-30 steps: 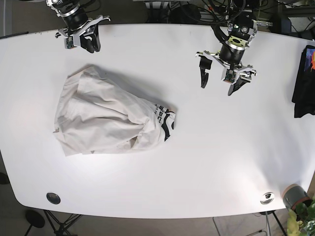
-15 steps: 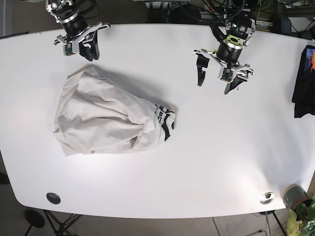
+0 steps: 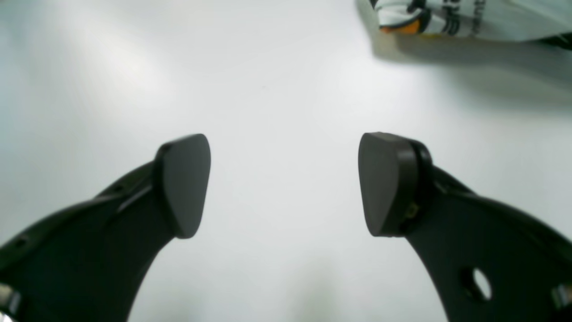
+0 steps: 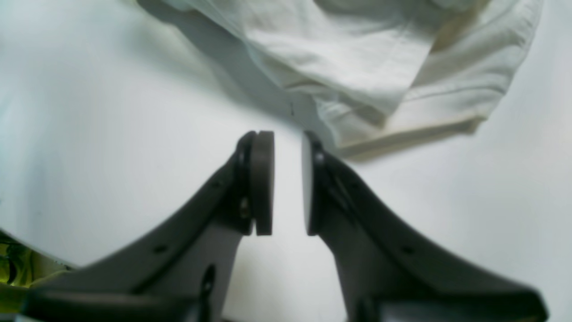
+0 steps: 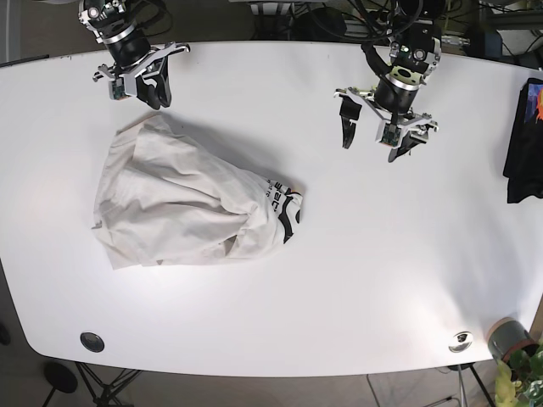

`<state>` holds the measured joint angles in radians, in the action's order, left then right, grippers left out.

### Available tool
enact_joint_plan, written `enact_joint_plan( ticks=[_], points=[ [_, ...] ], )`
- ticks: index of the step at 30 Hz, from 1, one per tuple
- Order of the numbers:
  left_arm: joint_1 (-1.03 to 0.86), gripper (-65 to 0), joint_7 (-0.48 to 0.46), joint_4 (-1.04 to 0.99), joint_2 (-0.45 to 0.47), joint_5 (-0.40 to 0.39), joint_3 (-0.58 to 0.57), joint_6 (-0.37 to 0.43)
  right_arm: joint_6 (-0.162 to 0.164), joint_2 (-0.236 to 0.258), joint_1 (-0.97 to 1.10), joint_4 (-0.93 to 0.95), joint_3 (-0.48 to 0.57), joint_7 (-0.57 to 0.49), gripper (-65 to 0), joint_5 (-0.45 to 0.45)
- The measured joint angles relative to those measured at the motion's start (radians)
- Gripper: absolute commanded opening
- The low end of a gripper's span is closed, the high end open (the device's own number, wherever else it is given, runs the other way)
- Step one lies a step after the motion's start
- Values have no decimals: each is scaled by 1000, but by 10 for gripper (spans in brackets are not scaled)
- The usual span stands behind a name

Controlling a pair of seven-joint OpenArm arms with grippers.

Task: Fold the T-shirt properly
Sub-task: 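Lower the right gripper onto the crumpled white T-shirt's edge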

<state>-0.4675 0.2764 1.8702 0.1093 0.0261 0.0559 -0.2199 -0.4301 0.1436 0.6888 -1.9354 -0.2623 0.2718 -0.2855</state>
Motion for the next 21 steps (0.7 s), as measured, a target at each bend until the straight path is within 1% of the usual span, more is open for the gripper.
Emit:
enact_joint_plan(
  ticks=[1, 3, 5, 7, 10, 11, 12, 13, 17, 19, 21],
  points=[
    [5, -174, 0, 0, 0, 0, 0, 0, 0, 0, -11, 2, -11, 25, -547, -3],
    [8, -172, 0, 2, 0, 0, 0, 0, -13, -6, -32, 6, -45, 69, -547, -19],
    [5, -172, 1, 3, 0, 0, 0, -1, -4, -13, -63, 11, -92, 116, -539, -53],
    [4, -172, 10, 3, 0, 0, 0, -1, 0, -27, -90, 14, -148, 178, -495, -93],
    [6, -172, 11, 2, 0, 0, -3, -1, -1, -35, -133, 14, -211, 242, -388, -151],
    [8, -172, 11, 2, -1, 0, -3, -1, -10, -37, -150, 14, -234, 280, -354, -180],
    [9, -172, 11, 2, 0, 0, -3, -1, -7, -38, -169, 14, -253, 309, -338, -195],
    [9, -172, 11, 2, 0, 0, -3, -1, -7, -38, -180, 14, -266, 325, -328, -205],
    [25, -172, 14, 1, 0, 0, -8, -1, -8, -35, -237, 14, -331, 414, -327, -280],
    [39, -172, 15, 1, 0, 0, -14, -1, -5, -33, -271, 18, -356, 470, -327, -301],
    [45, -172, 7, 1, 0, 0, -16, -4, -8, -33, -305, 40, -378, 531, -327, -349]
  ],
)
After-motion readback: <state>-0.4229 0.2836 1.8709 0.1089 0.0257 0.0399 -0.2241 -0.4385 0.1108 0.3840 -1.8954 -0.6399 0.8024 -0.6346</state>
